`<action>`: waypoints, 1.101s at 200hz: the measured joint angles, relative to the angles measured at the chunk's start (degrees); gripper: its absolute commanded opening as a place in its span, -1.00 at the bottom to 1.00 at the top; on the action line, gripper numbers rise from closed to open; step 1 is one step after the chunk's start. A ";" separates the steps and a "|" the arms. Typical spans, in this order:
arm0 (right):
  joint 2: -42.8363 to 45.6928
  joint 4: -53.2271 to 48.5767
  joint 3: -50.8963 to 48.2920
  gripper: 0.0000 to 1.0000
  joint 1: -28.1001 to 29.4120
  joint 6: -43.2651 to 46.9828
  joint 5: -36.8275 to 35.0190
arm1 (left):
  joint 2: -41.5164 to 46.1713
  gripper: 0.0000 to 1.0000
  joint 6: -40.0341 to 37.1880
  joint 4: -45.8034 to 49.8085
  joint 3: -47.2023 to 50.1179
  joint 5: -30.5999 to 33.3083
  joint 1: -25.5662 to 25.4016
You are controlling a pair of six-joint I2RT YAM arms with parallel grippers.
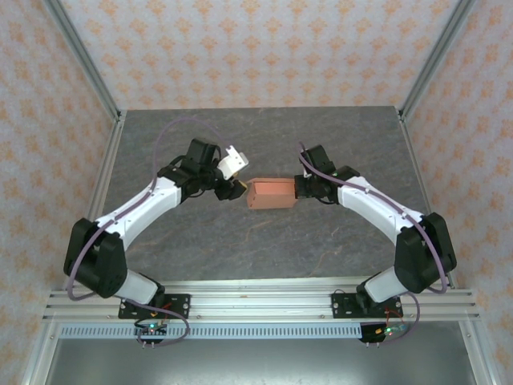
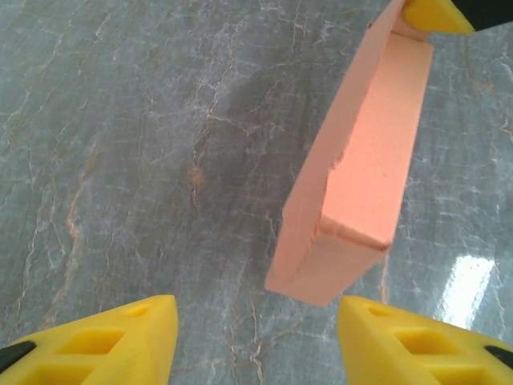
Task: Fold the paper box
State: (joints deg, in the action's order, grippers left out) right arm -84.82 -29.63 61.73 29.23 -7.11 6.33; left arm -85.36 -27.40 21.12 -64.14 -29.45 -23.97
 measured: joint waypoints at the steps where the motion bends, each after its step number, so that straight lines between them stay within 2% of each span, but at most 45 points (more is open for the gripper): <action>1: 0.00 0.00 0.00 -1.00 0.00 0.00 0.00 | -0.15 0.02 0.00 0.04 -0.15 0.04 -0.07; 44: 0.00 -0.22 0.00 -1.00 0.11 0.00 -0.59 | -5.60 -0.41 -0.61 3.74 -7.06 1.75 -2.32; 95: -0.07 -0.39 0.15 -1.00 0.26 0.02 -0.61 | -7.06 -0.67 -1.16 7.10 -10.10 2.05 -3.48; 180: -0.09 -0.52 0.42 -1.00 0.46 -0.22 -1.20 | -9.97 -1.00 -0.85 10.93 -13.62 3.48 -4.57; 220: -0.09 -0.59 0.44 -1.00 1.11 -1.29 -2.08 | -9.97 -1.00 6.05 10.95 -13.84 7.28 -5.75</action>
State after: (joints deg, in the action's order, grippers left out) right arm -84.90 -30.22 62.17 30.35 -8.40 4.25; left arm -95.33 -21.34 32.08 -77.97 -22.17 -29.71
